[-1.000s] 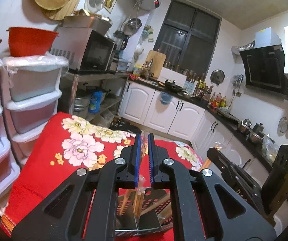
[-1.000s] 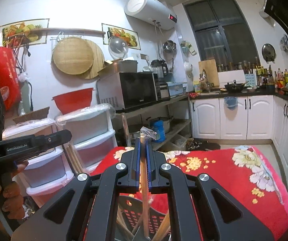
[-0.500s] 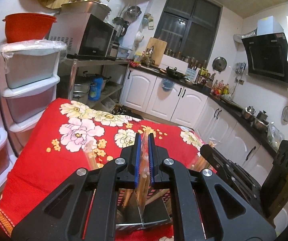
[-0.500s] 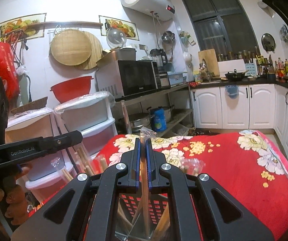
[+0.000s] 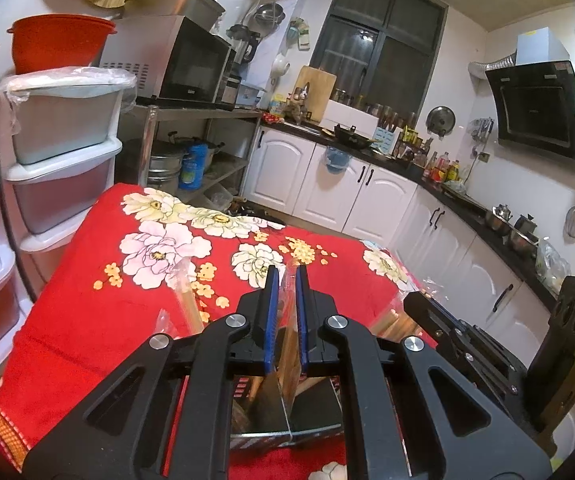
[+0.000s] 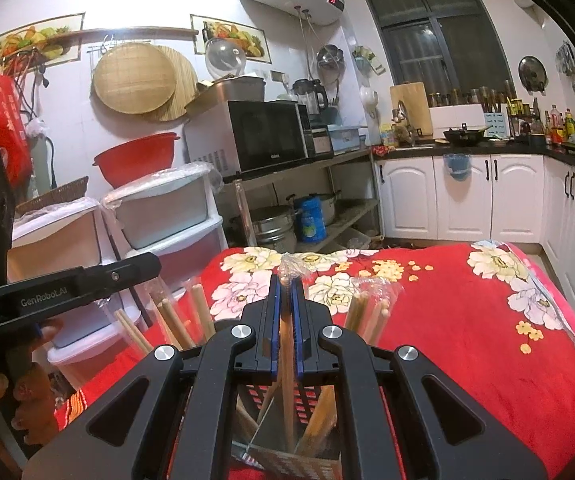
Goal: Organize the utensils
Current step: 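Lower the chopsticks held in both tools into the caddy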
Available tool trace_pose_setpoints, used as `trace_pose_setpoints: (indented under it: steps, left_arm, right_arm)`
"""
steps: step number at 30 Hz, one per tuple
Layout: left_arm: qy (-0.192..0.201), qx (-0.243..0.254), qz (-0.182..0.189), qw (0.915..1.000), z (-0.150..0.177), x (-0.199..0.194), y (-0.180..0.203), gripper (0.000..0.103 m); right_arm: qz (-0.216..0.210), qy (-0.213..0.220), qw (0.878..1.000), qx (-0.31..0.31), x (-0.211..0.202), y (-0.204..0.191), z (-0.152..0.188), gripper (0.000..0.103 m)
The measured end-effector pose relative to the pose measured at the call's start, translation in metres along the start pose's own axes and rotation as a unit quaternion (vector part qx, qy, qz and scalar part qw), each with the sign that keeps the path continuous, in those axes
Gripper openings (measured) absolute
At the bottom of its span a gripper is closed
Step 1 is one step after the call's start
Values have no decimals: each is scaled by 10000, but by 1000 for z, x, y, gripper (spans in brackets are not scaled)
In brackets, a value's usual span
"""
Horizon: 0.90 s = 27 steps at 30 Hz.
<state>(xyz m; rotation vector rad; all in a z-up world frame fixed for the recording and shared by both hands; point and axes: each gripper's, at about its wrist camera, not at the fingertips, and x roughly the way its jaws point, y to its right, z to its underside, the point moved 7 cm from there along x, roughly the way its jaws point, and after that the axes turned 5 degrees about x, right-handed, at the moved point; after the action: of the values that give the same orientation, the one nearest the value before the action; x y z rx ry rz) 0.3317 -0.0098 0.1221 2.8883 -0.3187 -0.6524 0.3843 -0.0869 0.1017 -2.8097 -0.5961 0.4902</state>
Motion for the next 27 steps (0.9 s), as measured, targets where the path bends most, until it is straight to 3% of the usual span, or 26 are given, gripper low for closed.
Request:
trace_pose_setpoints:
  steps: [5, 10, 19, 27]
  left_arm:
    - [-72, 29, -37, 10000, 5, -4, -2, 16]
    - [-106, 28, -68, 9999, 11, -12, -3, 20]
    - [-69, 16, -110, 9999, 20, -33, -7, 53]
    - [-6, -25, -143, 9999, 31, -53, -7, 66]
  right_arm:
    - [76, -116, 9999, -37, -4, 1, 3, 6]
    - [146, -218, 9997, -29, -10, 4, 6, 7]
    - [230, -268, 9994, -72, -29, 5, 11, 25]
    - [260, -278, 9992, -137, -47, 4, 20, 32]
